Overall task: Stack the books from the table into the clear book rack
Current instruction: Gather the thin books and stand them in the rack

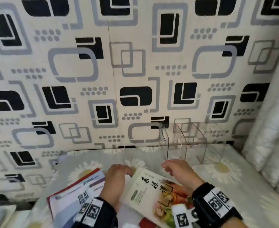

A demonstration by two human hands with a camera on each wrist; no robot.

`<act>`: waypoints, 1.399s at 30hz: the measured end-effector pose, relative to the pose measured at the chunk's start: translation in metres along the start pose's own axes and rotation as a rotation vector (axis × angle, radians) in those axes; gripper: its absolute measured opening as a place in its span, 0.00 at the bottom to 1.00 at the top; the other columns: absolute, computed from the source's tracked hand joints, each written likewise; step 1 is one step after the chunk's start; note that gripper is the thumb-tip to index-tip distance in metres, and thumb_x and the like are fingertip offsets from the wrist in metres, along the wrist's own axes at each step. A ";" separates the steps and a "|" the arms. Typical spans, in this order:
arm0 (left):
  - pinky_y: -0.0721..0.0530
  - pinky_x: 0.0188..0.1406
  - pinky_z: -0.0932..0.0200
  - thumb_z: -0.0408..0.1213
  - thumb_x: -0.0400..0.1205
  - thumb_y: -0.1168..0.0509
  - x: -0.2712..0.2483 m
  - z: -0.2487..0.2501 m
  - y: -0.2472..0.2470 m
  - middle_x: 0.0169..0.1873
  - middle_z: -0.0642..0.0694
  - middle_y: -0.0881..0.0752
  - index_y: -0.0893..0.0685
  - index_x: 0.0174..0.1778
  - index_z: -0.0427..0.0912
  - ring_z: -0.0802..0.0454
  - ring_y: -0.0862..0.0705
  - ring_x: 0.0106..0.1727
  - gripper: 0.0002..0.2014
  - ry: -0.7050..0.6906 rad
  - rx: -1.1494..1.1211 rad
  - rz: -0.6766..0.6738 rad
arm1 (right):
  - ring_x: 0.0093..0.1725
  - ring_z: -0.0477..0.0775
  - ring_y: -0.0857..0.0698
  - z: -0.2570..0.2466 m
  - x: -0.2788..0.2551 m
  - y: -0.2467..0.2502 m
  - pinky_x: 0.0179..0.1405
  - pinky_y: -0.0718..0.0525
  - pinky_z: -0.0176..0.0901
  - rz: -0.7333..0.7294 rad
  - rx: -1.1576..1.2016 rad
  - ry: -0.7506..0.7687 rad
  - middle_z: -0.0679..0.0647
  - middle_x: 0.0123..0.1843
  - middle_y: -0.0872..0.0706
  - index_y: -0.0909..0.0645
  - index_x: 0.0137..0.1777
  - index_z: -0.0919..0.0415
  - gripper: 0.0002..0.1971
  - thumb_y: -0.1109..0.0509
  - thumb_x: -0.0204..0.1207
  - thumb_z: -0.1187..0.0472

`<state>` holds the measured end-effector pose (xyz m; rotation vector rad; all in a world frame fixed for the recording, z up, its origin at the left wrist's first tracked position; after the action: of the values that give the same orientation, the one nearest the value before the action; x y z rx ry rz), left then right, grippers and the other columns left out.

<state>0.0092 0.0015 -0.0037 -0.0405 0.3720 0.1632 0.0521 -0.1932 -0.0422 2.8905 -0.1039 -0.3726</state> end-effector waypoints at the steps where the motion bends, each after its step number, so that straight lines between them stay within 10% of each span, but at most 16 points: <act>1: 0.21 0.50 0.50 0.43 0.64 0.32 -0.001 -0.007 0.004 0.44 0.46 0.17 0.19 0.33 0.41 0.45 0.20 0.48 0.09 -0.054 0.021 -0.001 | 0.43 0.52 0.17 0.008 0.000 -0.005 0.42 0.17 0.46 -0.028 -0.008 -0.023 0.56 0.46 0.13 0.14 0.42 0.60 0.05 0.28 0.74 0.59; 4: 0.23 0.68 0.37 0.50 0.54 0.32 0.030 -0.054 0.018 0.54 0.48 0.10 0.11 0.38 0.50 0.40 0.16 0.58 0.18 -0.131 0.051 -0.001 | 0.36 0.53 0.18 0.020 -0.010 -0.019 0.35 0.17 0.44 -0.046 -0.104 -0.069 0.57 0.43 0.16 0.13 0.53 0.65 0.14 0.29 0.73 0.56; 10: 0.18 0.50 0.50 0.39 0.67 0.31 -0.013 -0.027 0.012 0.44 0.38 0.13 0.14 0.30 0.42 0.39 0.14 0.48 0.04 -0.058 0.054 -0.096 | 0.55 0.59 0.15 0.013 -0.028 -0.029 0.45 0.23 0.41 -0.121 -0.415 -0.043 0.63 0.64 0.14 0.20 0.40 0.56 0.08 0.32 0.80 0.55; 15: 0.16 0.54 0.40 0.41 0.50 0.31 0.036 -0.045 0.010 0.44 0.32 0.13 0.11 0.28 0.42 0.29 0.11 0.53 0.13 0.021 0.047 -0.050 | 0.38 0.50 0.17 0.020 -0.027 -0.027 0.31 0.25 0.35 -0.079 -0.531 -0.046 0.57 0.49 0.13 0.15 0.54 0.66 0.16 0.27 0.75 0.54; 22: 0.13 0.52 0.42 0.39 0.70 0.37 -0.044 -0.022 0.008 0.49 0.32 0.15 0.16 0.35 0.39 0.37 0.16 0.45 0.07 -0.026 -0.097 0.070 | 0.28 0.50 0.19 0.023 -0.023 -0.026 0.14 0.28 0.29 -0.018 -0.467 -0.103 0.53 0.36 0.16 0.16 0.49 0.62 0.09 0.27 0.77 0.56; 26: 0.14 0.56 0.36 0.39 0.63 0.33 -0.038 -0.040 -0.002 0.56 0.33 0.15 0.19 0.57 0.36 0.33 0.13 0.53 0.25 0.091 -0.334 0.019 | 0.33 0.47 0.18 0.029 -0.014 -0.026 0.24 0.20 0.34 -0.059 -0.417 -0.123 0.59 0.55 0.11 0.16 0.65 0.64 0.19 0.28 0.77 0.56; 31: 0.19 0.57 0.43 0.30 0.64 0.37 -0.063 -0.049 -0.013 0.52 0.34 0.15 0.21 0.55 0.33 0.36 0.15 0.48 0.22 0.241 -0.488 -0.115 | 0.46 0.57 0.14 0.036 -0.006 -0.029 0.49 0.10 0.50 -0.059 -0.291 -0.154 0.63 0.61 0.12 0.17 0.67 0.66 0.26 0.26 0.69 0.56; 35: 0.24 0.48 0.51 0.31 0.75 0.45 -0.071 -0.044 -0.017 0.44 0.34 0.16 0.24 0.47 0.33 0.39 0.19 0.43 0.08 0.253 -0.513 -0.187 | 0.30 0.53 0.18 0.027 -0.014 -0.028 0.19 0.19 0.33 -0.036 -0.374 -0.144 0.61 0.43 0.12 0.14 0.60 0.67 0.18 0.28 0.75 0.56; 42: 0.22 0.56 0.46 0.31 0.80 0.46 -0.059 -0.036 -0.016 0.33 0.32 0.12 0.24 0.43 0.29 0.38 0.18 0.42 0.09 0.269 -0.382 -0.235 | 0.29 0.56 0.18 0.030 -0.014 -0.023 0.21 0.21 0.35 0.021 -0.213 -0.158 0.59 0.41 0.14 0.14 0.57 0.67 0.17 0.25 0.70 0.59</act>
<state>-0.0555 -0.0258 -0.0152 -0.4850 0.5961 -0.0070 0.0322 -0.1759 -0.0722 2.6458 -0.1128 -0.5719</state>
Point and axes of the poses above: each hand's wrist, its own x-axis towards the middle knuckle, its own y-axis out of the back of the hand, z = x × y, the point moved 1 cm from there along x, towards the middle knuckle
